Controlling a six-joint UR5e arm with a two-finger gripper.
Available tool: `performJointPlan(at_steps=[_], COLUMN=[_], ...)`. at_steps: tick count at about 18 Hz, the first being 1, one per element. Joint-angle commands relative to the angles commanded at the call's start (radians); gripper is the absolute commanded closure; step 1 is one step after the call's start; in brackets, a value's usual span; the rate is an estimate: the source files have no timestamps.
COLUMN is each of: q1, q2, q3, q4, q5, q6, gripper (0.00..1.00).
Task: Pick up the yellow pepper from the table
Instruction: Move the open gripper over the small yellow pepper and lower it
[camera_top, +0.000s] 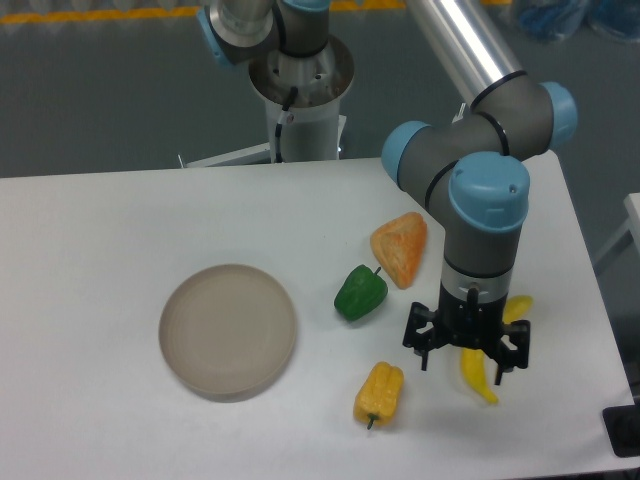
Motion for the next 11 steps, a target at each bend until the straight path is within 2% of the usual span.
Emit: performJointPlan(at_steps=[3,7,11], q1=[-0.008,-0.041,-0.061], q2=[0.000,-0.006,-0.017], q3=[-0.060,-0.097,-0.147], q4=[0.015,0.031,0.110], q5=[-0.003,0.001,0.008], q6=[0.006,0.014,0.052], gripper=[0.00,0.00,0.00])
